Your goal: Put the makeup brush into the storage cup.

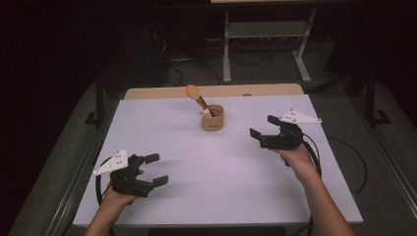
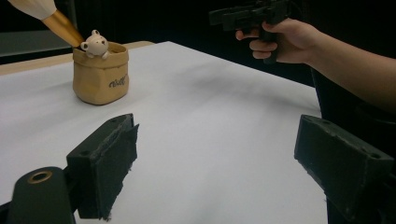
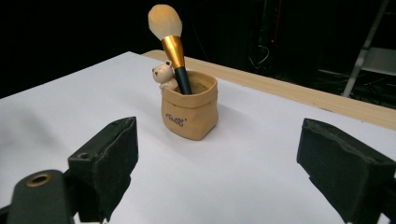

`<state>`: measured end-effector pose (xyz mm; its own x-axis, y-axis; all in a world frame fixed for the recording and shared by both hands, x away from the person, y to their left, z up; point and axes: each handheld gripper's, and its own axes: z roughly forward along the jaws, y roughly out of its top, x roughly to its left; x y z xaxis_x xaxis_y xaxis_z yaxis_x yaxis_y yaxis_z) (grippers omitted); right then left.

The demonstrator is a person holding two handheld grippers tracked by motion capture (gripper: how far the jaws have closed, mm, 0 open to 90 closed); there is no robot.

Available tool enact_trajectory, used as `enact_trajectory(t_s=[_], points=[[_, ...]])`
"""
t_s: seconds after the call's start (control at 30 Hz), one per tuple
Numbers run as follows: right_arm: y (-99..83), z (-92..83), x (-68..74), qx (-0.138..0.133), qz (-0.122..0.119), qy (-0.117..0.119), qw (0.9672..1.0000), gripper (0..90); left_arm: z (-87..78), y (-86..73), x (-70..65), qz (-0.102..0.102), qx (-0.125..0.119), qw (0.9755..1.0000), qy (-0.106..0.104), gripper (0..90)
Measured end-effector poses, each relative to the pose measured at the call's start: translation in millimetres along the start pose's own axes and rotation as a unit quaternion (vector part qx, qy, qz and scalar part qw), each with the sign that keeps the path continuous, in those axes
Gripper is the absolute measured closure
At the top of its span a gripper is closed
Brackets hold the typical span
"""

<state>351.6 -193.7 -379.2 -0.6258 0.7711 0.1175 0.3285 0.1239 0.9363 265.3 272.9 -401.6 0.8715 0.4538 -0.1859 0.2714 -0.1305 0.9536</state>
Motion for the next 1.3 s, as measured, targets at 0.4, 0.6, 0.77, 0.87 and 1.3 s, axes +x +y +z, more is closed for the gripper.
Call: enact_trajectory(t_s=[0.4, 0.6, 0.77, 0.87, 1.3], points=[[-13.9, -23.7, 1.5, -0.012, 0.005, -0.004, 0.9999, 9.2, 0.9, 0.4, 0.1, 0.000, 0.002, 1.0000, 0.001, 12.7], [-25.3, -32.8, 2.6, -0.006, 0.006, -0.006, 0.9999, 7.3, 1.6, 0.0, -0.2, 0.000, -0.001, 1.0000, 0.002, 12.7], [-31.3, -41.2, 3.3, -0.008, 0.007, -0.013, 0.9999, 6.9, 1.4, 0.2, 0.0, 0.000, -0.001, 1.0000, 0.003, 12.7], [-36.2, -50.9, 3.3, -0.016, 0.011, -0.019, 0.9996, 6.9, 1.5, -0.1, 0.5, 0.001, 0.002, 1.0000, 0.004, 12.7], [-48.6, -71.4, 12.1, -0.024, 0.005, -0.027, 0.9993, 7.1, 1.5, -0.1, 0.0, 0.002, 0.002, 1.0000, 0.008, 12.7]])
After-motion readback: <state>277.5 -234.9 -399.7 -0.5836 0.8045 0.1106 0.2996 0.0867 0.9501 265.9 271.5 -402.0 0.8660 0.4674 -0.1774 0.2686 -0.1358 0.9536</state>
